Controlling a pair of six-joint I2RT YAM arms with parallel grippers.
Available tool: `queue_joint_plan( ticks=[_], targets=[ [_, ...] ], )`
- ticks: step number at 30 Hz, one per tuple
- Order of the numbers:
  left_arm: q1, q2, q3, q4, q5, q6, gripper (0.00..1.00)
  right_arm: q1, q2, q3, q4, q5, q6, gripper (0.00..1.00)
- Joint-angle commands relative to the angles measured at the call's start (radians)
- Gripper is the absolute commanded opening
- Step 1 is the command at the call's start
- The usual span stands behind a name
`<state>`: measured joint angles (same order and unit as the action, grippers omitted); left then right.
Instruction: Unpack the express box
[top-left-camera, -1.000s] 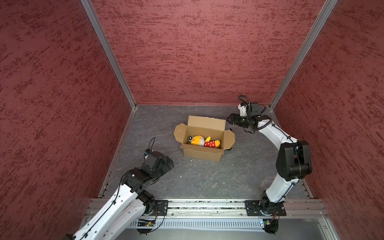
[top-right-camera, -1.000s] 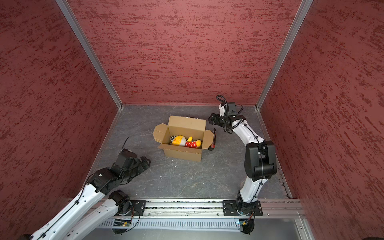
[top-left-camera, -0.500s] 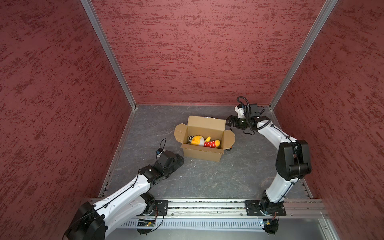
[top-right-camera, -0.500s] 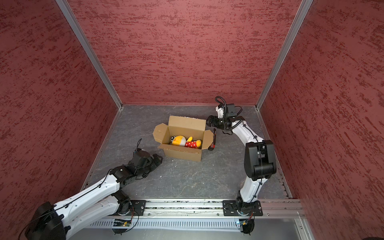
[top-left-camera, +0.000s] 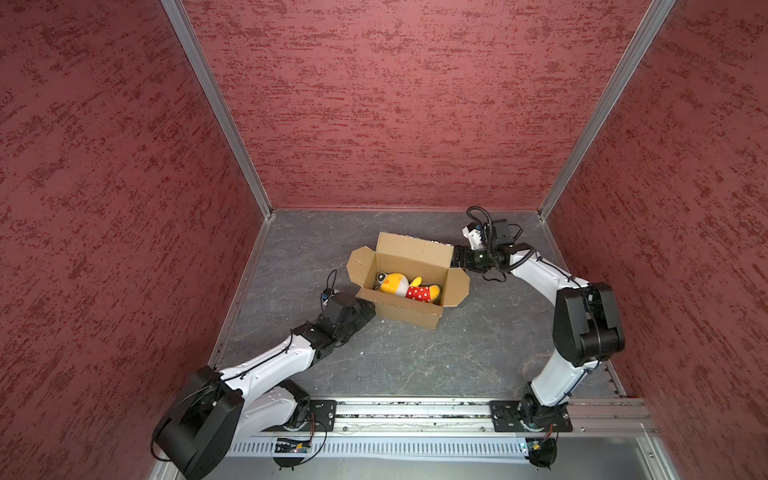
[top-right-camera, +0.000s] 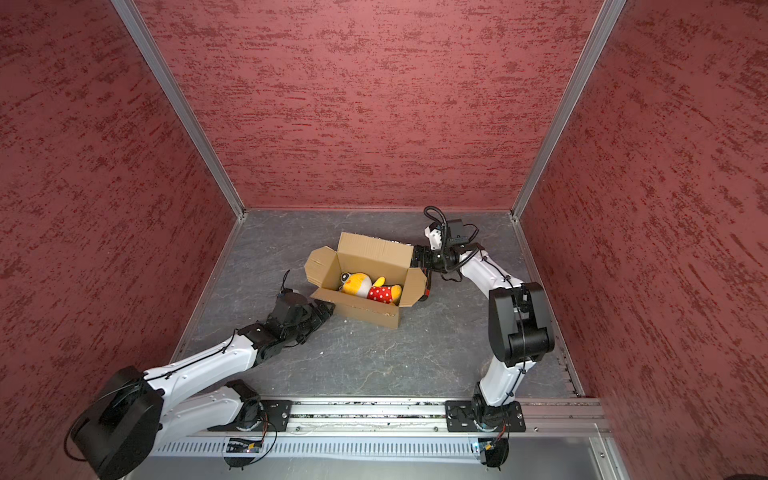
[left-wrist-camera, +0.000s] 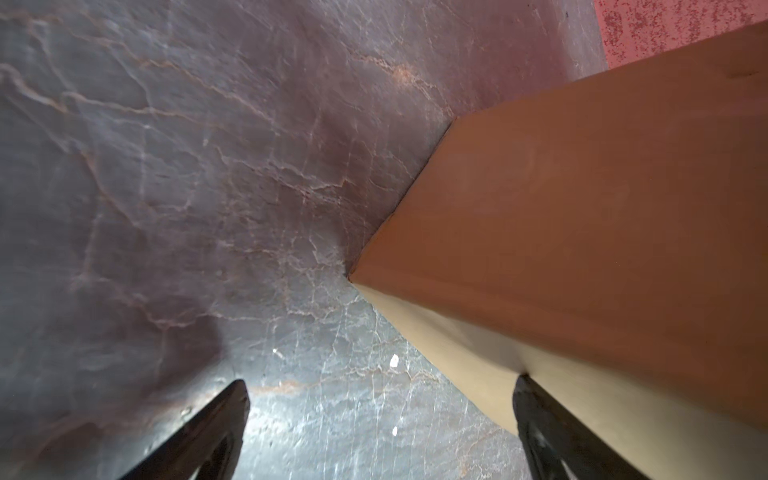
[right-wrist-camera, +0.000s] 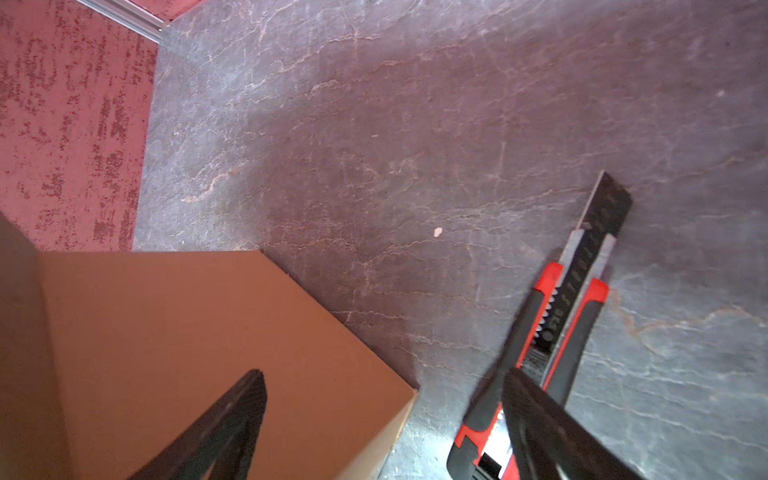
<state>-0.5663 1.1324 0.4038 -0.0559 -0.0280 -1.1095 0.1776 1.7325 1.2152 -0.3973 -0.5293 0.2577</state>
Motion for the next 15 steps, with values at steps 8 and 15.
queue_joint_plan(
  ticks=[8,15],
  targets=[
    [0.035,0.172,0.058,0.166,0.071,0.049,0.98,0.025,-0.09,-0.084,0.062,-0.043,0.007,0.91],
    [0.065,0.243,0.082,0.205,0.101,0.072,0.98,0.037,-0.155,-0.158,0.094,-0.045,0.037,0.91]
  ],
)
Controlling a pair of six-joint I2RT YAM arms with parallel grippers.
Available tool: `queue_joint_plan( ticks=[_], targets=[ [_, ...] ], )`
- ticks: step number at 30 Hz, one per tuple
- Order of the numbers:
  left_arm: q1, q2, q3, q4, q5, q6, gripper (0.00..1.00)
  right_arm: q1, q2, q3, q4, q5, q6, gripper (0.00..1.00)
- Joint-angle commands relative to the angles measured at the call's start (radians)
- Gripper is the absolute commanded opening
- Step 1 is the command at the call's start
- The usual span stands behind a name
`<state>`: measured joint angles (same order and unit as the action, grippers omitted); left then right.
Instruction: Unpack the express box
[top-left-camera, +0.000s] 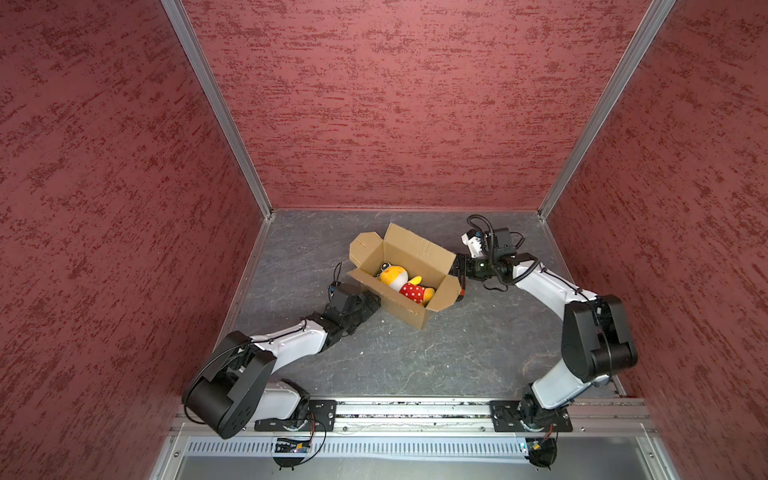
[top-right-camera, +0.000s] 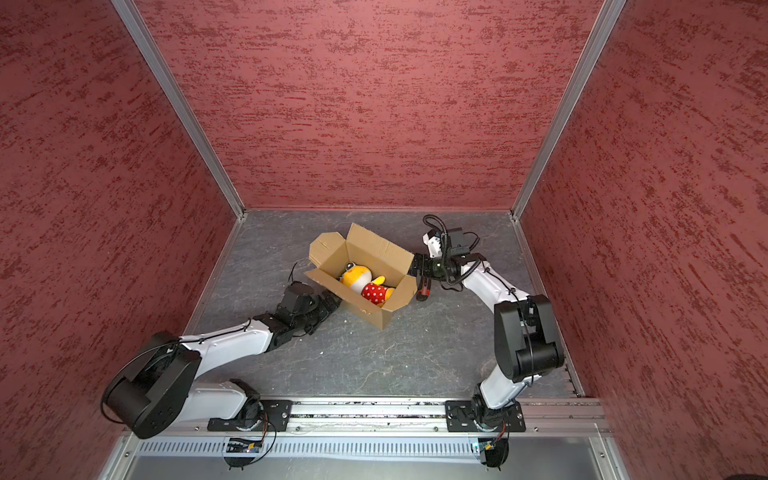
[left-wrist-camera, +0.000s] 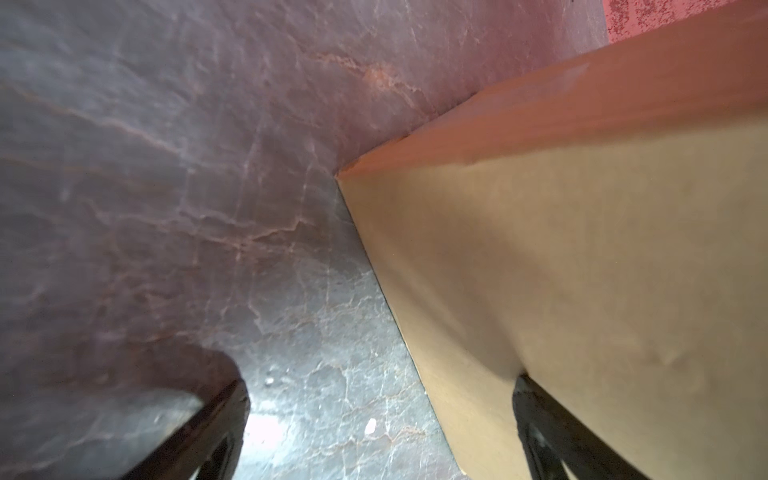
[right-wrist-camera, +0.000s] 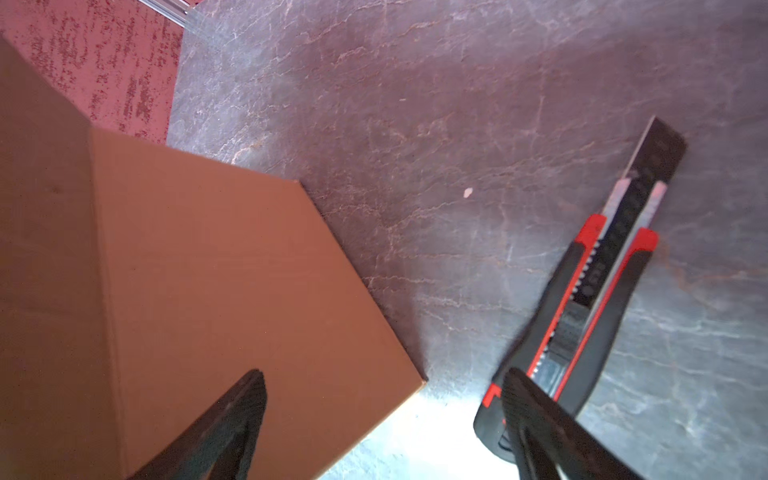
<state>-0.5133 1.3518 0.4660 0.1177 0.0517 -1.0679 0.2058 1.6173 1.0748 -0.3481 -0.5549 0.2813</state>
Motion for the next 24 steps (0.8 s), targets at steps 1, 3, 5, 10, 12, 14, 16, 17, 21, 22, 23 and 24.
queue_joint_plan(
  ticks=[1,3,5,10,12,14,16,17,21,22,23,24],
  targets=[
    [0.017,0.032,0.024,0.033,0.023,0.036,0.98,0.012,-0.05,-0.029,0.051,-0.02,0.02,0.91],
    [0.026,0.045,0.031,0.038,0.031,0.043,0.98,0.016,-0.068,-0.05,0.06,-0.017,0.032,0.91],
    [0.037,0.059,0.036,0.048,0.039,0.049,0.98,0.022,-0.088,-0.073,0.072,-0.015,0.047,0.91],
    [0.059,0.084,0.055,0.056,0.055,0.066,0.98,0.039,-0.139,-0.127,0.097,-0.005,0.081,0.91],
    [0.065,0.091,0.063,0.057,0.059,0.073,0.98,0.047,-0.156,-0.144,0.108,-0.005,0.095,0.91],
    [0.073,0.099,0.068,0.06,0.065,0.078,0.98,0.057,-0.159,-0.163,0.117,-0.002,0.109,0.91],
    [0.083,0.105,0.071,0.063,0.071,0.08,0.98,0.065,-0.194,-0.18,0.123,0.006,0.12,0.91],
    [0.087,0.109,0.072,0.065,0.074,0.082,0.98,0.069,-0.202,-0.19,0.129,0.009,0.127,0.91],
    [0.106,0.123,0.081,0.065,0.086,0.091,0.98,0.088,-0.241,-0.246,0.182,0.014,0.176,0.91],
    [0.111,0.129,0.085,0.066,0.092,0.093,0.98,0.092,-0.252,-0.263,0.196,0.018,0.189,0.91],
    [0.114,0.133,0.09,0.066,0.097,0.096,0.98,0.096,-0.263,-0.276,0.206,0.024,0.201,0.91],
    [0.117,0.139,0.095,0.065,0.1,0.101,0.98,0.101,-0.273,-0.293,0.218,0.027,0.214,0.91]
  ],
)
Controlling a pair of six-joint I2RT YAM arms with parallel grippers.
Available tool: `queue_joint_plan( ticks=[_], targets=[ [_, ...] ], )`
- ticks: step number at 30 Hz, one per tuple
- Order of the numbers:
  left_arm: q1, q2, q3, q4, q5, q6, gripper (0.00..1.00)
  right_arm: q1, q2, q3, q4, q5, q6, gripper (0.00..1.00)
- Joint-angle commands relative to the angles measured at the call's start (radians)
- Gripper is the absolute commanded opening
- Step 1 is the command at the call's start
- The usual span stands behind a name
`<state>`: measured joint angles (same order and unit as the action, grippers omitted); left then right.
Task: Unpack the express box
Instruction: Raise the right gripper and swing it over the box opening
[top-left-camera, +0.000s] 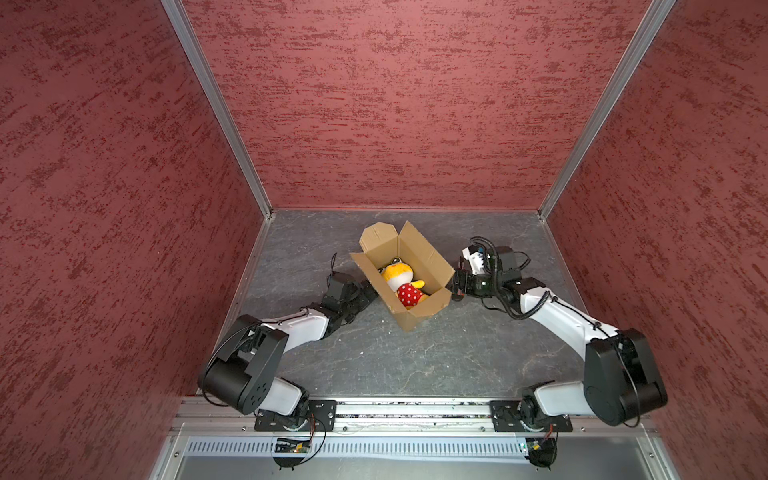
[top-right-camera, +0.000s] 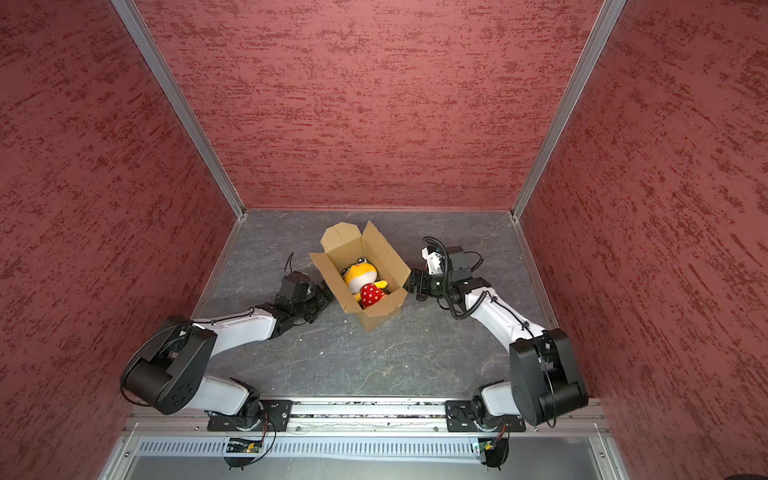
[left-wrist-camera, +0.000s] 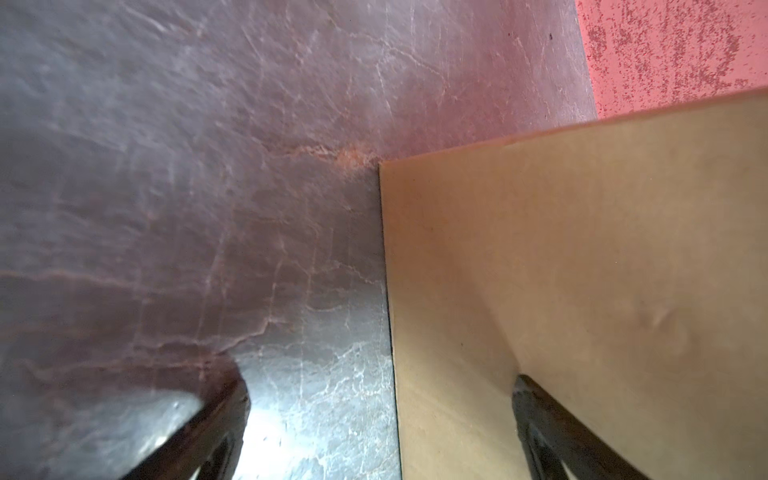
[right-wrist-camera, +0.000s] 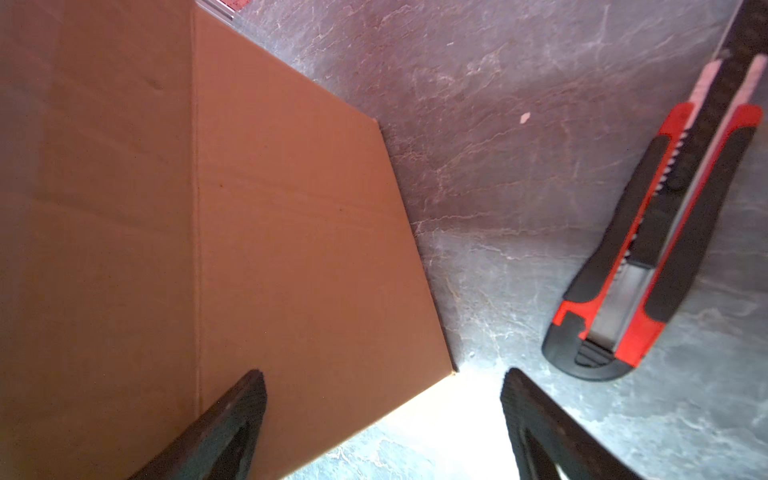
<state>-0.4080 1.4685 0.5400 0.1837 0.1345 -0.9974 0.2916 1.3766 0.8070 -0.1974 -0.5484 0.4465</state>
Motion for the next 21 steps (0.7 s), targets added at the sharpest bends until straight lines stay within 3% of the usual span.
queue_joint_plan(
  ticks=[1,21],
  targets=[
    [0.014,0.029,0.028,-0.001,0.022,0.034,0.98,0.019,-0.045,-0.039,0.076,0.025,0.06,0.91],
    [0.083,0.113,0.083,0.021,0.107,0.066,0.97,0.071,-0.218,-0.169,0.084,0.117,0.182,0.91]
  ],
)
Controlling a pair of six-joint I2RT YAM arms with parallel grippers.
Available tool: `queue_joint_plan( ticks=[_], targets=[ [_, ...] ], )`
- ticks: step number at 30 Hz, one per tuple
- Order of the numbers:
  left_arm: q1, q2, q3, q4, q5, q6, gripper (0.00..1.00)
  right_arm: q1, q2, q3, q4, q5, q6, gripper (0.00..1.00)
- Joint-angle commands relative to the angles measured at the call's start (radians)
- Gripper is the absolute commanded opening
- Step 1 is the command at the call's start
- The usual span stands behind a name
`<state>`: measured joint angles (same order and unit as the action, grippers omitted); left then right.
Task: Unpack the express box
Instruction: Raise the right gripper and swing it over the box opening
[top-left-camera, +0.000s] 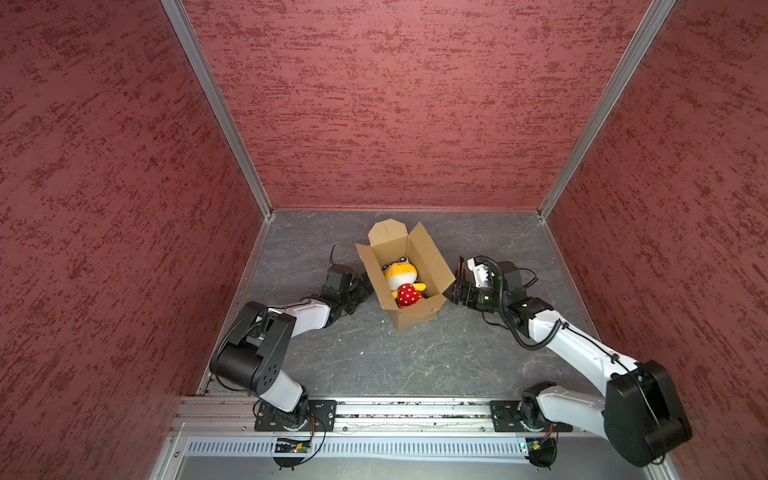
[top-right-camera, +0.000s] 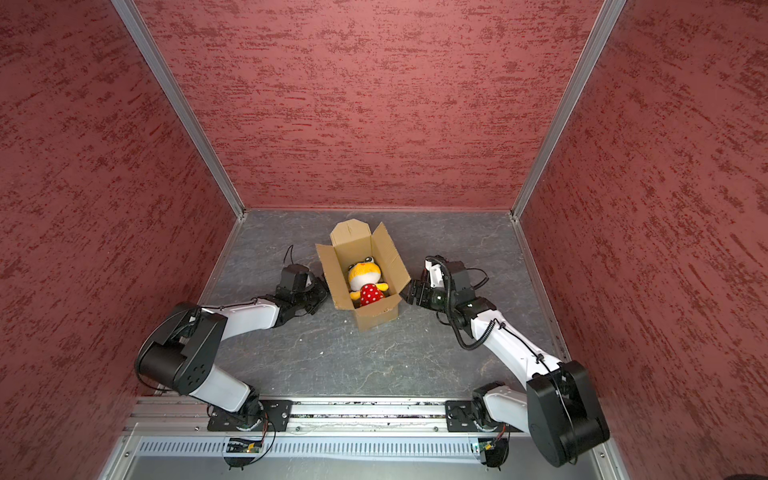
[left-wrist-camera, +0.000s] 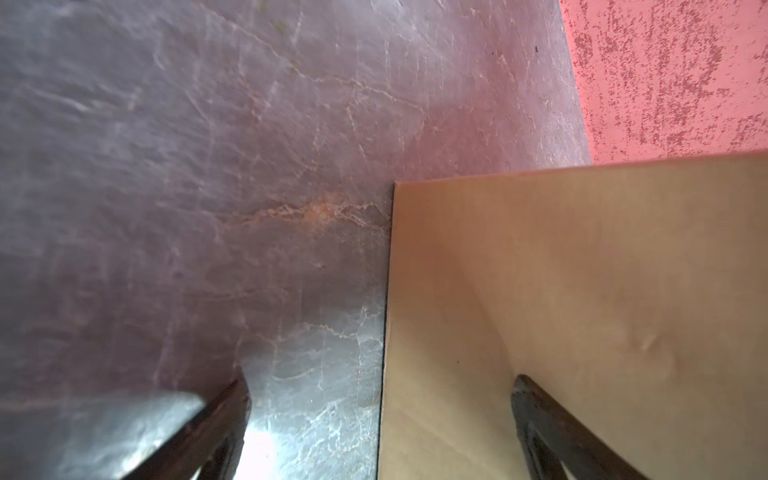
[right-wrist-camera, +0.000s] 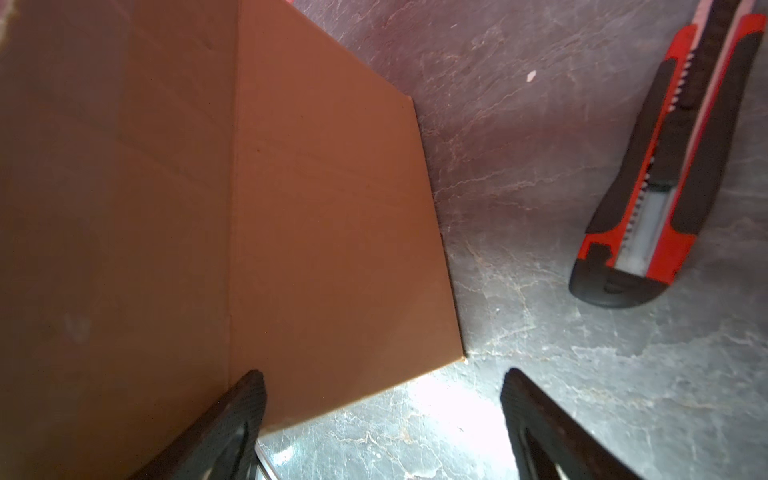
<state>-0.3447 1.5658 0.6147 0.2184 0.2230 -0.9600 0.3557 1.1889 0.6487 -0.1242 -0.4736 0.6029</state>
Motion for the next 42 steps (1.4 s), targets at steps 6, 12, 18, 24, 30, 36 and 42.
queue_joint_plan(
  ticks=[6,12,18,24,30,36,42],
  targets=[
    [0.056,-0.038,0.004,-0.074,0.042,0.066,0.98,0.008,-0.084,-0.001,-0.099,0.136,0.005,0.91],
    [0.076,-0.098,-0.001,-0.142,0.059,0.1,0.98,0.008,-0.141,0.024,-0.192,0.224,-0.004,0.91],
    [0.102,-0.178,-0.007,-0.206,0.053,0.122,0.98,0.008,-0.195,0.096,-0.334,0.334,-0.032,0.91],
    [0.118,-0.262,-0.022,-0.249,-0.003,0.133,0.98,0.008,-0.19,0.32,-0.581,0.471,-0.16,0.92],
    [0.125,-0.322,-0.063,-0.24,-0.041,0.121,0.98,0.008,-0.099,0.565,-0.697,0.489,-0.25,0.91],
    [0.125,-0.4,-0.13,-0.226,-0.071,0.106,0.98,0.045,0.022,0.785,-0.717,0.446,-0.283,0.91],
    [0.124,-0.433,-0.178,-0.202,-0.067,0.091,0.98,0.149,0.2,1.006,-0.775,0.464,-0.31,0.89]
  ],
)
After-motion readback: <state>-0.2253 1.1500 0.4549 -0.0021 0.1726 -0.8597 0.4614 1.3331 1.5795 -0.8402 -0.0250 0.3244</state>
